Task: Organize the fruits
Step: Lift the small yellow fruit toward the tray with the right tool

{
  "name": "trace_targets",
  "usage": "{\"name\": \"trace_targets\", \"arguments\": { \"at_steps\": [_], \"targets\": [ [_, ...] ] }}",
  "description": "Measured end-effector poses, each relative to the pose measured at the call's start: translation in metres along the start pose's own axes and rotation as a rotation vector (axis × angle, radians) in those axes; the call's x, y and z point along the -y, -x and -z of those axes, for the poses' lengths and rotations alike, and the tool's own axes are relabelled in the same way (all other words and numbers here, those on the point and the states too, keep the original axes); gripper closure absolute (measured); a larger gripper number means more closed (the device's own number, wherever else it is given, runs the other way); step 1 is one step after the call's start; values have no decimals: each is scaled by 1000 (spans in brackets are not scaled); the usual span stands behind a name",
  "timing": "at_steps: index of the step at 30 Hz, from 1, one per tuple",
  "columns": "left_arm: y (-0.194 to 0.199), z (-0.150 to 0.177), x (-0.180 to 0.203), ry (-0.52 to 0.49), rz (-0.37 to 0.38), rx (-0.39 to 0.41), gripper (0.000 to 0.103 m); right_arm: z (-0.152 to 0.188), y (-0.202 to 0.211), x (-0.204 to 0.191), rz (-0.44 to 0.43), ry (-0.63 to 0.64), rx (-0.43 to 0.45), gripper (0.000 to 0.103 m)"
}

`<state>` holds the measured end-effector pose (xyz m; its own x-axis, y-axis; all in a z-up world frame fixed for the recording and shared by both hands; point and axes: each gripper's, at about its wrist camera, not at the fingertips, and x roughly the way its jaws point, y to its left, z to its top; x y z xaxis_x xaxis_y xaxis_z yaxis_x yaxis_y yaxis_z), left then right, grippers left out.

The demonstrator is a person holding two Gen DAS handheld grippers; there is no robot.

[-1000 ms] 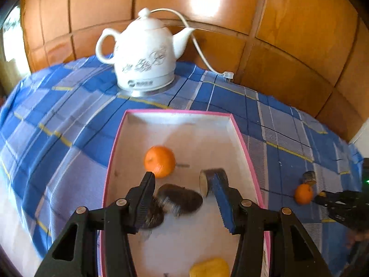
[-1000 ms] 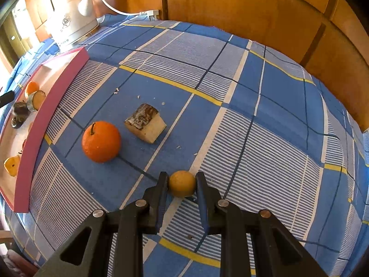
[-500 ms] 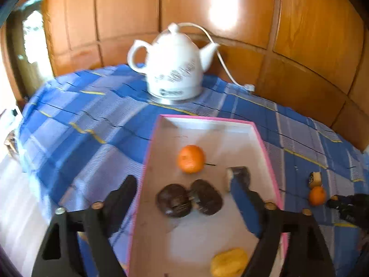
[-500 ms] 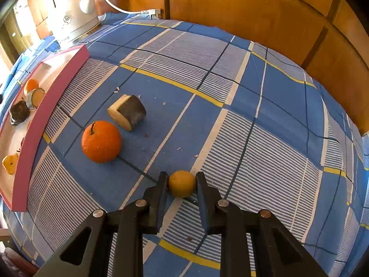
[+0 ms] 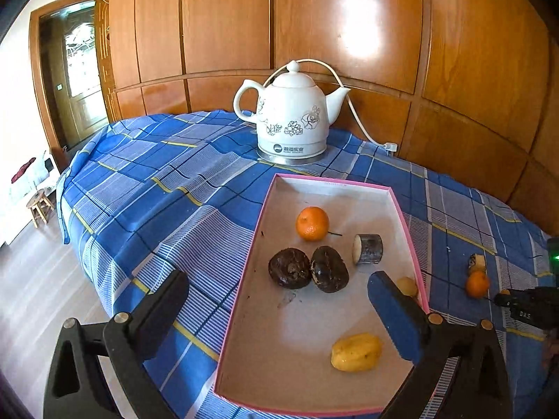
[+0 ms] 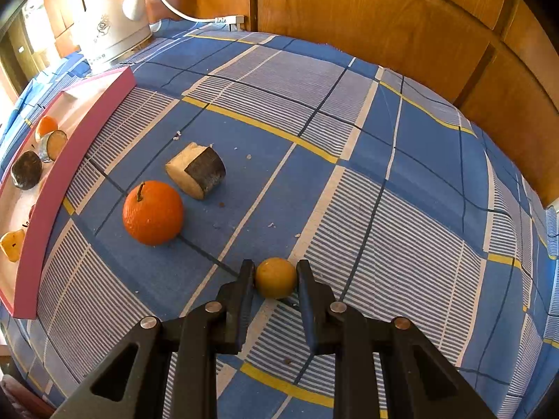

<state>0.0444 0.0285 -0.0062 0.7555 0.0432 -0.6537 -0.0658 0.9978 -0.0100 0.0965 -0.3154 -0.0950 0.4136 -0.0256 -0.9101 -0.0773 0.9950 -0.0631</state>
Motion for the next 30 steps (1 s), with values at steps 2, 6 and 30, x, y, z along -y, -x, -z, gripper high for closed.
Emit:
{"name": "trace_targets", "arguments": {
  "at_steps": [2,6,30],
  "targets": [
    [2,2,2,6,-10,3,0,0,0,-1,4,5,3,79],
    [5,5,6,-1,-33,5,0,1,1,-1,6,5,5,79],
    [11,17,10,4,-10,23,0,0,-2,-4,12,16,-5,78]
  ]
}}
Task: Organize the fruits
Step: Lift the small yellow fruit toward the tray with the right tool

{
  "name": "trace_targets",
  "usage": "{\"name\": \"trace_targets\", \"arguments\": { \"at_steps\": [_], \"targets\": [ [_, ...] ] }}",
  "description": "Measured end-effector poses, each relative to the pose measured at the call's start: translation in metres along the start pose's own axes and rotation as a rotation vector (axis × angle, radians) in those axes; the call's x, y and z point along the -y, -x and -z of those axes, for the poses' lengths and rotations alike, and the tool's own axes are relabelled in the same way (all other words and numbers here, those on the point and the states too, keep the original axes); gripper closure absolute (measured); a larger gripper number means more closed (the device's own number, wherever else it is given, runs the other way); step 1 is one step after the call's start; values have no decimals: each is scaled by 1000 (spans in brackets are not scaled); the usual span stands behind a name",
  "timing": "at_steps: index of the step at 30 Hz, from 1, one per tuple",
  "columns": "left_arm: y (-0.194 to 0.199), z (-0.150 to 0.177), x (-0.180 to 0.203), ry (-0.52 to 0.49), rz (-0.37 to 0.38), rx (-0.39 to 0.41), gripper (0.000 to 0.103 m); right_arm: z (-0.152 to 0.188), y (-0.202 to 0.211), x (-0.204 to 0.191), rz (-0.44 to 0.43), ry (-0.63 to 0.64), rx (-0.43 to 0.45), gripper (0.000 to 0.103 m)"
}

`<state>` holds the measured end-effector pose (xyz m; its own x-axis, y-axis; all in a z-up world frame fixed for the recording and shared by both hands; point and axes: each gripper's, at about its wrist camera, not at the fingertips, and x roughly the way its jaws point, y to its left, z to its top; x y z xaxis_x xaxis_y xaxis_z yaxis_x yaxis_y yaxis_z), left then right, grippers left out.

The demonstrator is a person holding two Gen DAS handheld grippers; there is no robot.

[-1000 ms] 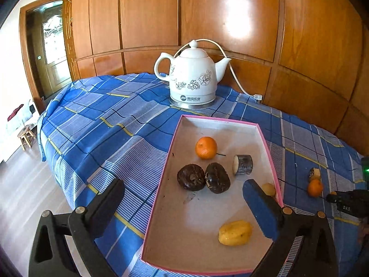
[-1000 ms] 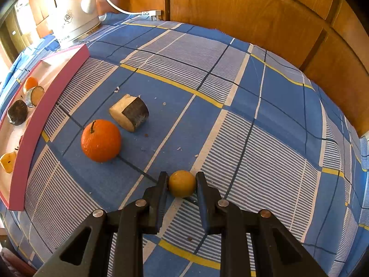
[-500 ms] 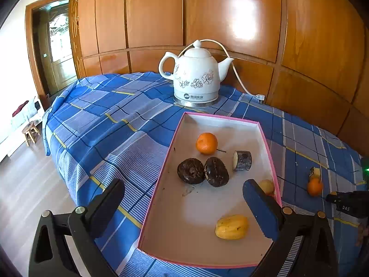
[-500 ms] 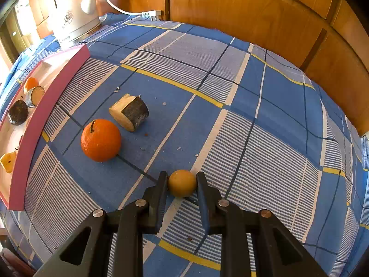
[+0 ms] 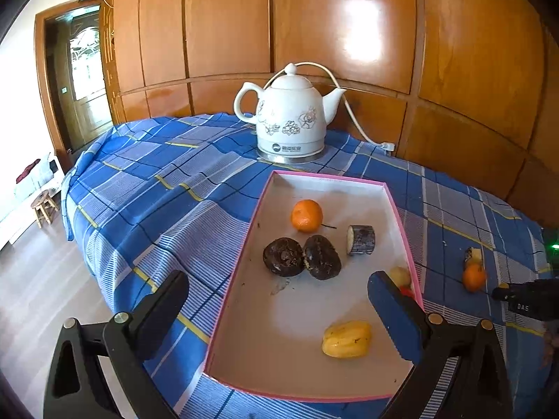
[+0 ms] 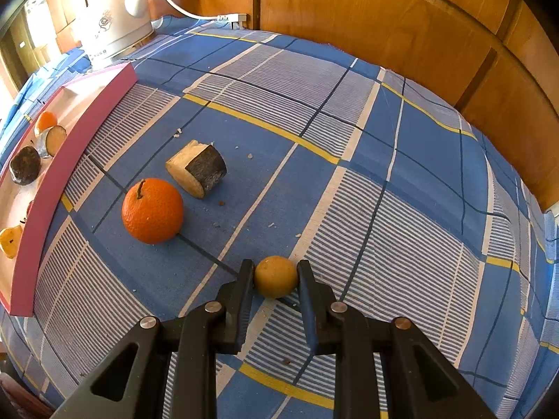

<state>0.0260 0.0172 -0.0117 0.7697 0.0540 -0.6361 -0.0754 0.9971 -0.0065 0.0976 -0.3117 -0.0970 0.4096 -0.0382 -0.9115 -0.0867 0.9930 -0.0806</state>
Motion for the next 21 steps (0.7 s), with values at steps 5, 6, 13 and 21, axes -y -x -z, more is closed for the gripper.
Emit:
{"name": "trace_targets", "arguments": {
  "at_steps": [5,6,13,21],
  "targets": [
    [-6,6,4,1,70,-38,0,3,2,-4,12,12,10,78],
    [-7,8,5,-4,84,-48,0,4,3,-4,15,15,12,79],
    [-12,9,3,-7,109,-74,0,6,6,-7,26,12,28,79],
    [-3,5,-18,-23,-18,18,0,5,13,0,0,-60,6,79]
  ]
}}
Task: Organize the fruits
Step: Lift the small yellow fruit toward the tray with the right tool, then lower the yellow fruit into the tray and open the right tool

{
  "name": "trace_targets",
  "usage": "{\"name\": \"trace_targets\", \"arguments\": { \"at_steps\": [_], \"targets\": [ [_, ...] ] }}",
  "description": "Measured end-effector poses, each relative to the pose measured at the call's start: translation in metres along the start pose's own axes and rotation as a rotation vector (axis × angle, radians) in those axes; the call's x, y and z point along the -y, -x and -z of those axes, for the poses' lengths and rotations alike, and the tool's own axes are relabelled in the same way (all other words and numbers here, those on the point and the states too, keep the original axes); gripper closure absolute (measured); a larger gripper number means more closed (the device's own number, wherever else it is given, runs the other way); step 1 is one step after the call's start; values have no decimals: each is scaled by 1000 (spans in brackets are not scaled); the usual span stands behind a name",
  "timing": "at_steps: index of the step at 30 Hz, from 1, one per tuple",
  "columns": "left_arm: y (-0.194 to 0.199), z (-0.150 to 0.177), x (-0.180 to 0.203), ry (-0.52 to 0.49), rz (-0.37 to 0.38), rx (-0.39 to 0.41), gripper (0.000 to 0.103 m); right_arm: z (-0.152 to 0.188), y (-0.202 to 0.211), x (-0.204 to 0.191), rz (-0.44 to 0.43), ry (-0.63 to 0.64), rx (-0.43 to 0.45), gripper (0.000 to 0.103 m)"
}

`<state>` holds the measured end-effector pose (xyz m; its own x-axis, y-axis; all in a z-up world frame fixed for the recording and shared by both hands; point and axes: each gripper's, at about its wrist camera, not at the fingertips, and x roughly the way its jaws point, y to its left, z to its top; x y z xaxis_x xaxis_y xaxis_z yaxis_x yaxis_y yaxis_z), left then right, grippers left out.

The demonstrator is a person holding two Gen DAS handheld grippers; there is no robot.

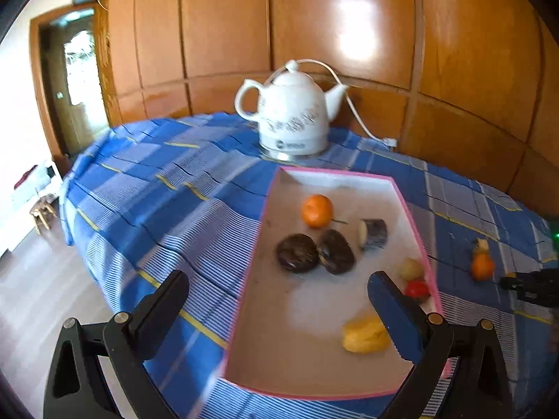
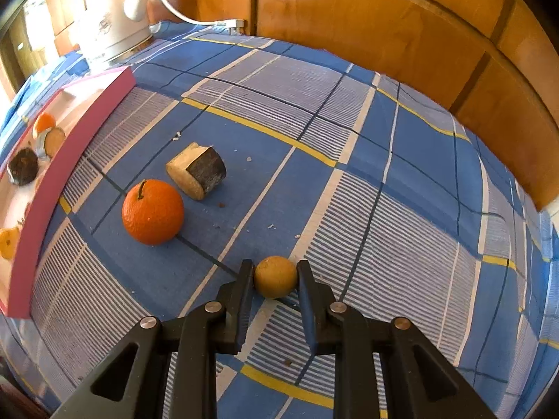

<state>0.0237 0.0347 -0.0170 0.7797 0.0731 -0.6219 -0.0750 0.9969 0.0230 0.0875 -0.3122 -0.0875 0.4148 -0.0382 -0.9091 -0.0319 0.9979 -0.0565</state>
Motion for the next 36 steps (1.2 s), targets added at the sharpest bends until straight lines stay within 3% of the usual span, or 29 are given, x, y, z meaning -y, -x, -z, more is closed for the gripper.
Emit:
{"name": "trace_targets", "arguments": {
  "at_steps": [6,9,15,25,33,36],
  "targets": [
    [-3,3,-20,19,-64,4,0,-2,39,-13,-103,-37,86,79],
    [-2,6,-28,29,-89,23,0,-4,59,-38,-157,2,133,79],
    [-3,6,-37,52,-69,8,0,-11,73,-106,-274,101,178,79],
    [-1,6,-42,66,-48,3,0,-28,63,-189,-387,199,152,79],
    [-6,9,-48,79,-44,-18,0,-38,39,-224,-387,231,100,79],
    [-5,10,-48,79,-41,-24,0,-39,30,-226,-390,216,83,74]
  ]
}}
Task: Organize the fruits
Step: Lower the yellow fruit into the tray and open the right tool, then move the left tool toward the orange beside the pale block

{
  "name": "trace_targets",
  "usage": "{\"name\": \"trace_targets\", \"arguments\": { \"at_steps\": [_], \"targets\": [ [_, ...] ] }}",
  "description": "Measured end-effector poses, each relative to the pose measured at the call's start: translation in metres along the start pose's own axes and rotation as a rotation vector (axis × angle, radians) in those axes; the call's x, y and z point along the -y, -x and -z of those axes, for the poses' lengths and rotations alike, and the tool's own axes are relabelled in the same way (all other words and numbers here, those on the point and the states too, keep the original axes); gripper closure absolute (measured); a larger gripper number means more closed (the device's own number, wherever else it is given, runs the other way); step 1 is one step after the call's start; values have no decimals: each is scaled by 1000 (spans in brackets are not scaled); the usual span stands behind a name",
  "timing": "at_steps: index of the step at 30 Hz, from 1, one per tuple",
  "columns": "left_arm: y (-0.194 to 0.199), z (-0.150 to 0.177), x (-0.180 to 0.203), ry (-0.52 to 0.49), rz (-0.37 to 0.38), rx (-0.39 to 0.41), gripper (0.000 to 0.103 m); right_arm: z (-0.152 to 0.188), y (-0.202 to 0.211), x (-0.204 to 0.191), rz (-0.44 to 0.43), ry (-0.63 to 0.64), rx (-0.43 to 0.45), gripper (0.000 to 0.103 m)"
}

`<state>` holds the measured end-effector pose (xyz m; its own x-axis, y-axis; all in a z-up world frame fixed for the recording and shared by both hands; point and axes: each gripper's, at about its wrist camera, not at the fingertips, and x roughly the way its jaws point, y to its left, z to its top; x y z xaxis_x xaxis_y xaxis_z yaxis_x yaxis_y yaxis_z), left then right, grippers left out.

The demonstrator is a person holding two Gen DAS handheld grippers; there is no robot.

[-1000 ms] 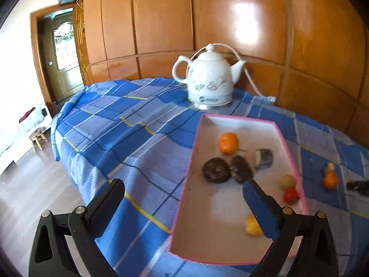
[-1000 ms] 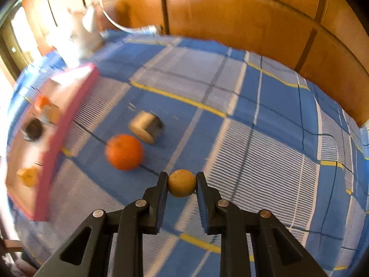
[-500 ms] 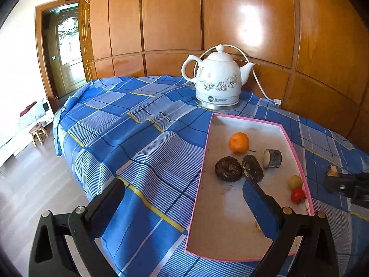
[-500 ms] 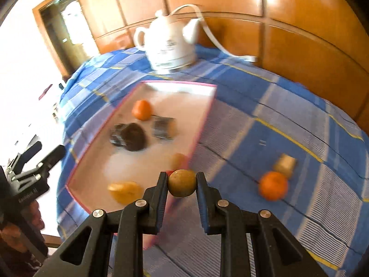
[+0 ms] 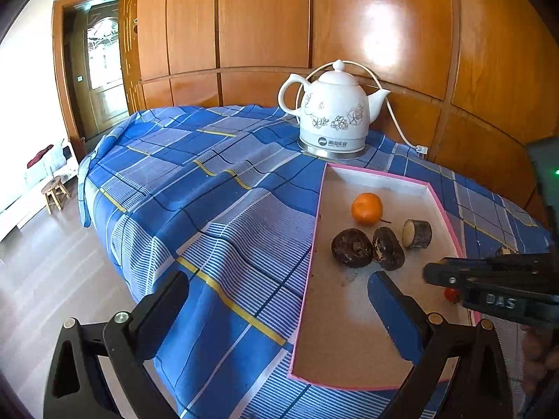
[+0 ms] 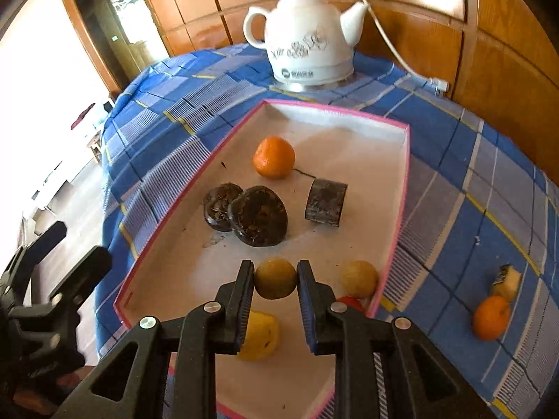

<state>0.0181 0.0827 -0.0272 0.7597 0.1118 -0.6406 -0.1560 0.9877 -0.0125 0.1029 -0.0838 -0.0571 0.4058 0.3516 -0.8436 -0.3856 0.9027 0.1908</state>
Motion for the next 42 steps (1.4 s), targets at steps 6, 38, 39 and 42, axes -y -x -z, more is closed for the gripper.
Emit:
{"name": "trace_targets", "arguments": {
  "at_steps": [6,38,39,42],
  "targets": [
    [1,1,1,-2,12,-11,0,4,8,4,5,-23,29,69],
    [24,-3,55,-136,81,8,0,70,142,183,329,-230,174,69],
    [25,-3,58,-142,86,6,0,73,144,190,341,-244,174,69],
    [27,-2,66,-165,98,4,0,85,145,223,383,-332,184,69]
  ]
}}
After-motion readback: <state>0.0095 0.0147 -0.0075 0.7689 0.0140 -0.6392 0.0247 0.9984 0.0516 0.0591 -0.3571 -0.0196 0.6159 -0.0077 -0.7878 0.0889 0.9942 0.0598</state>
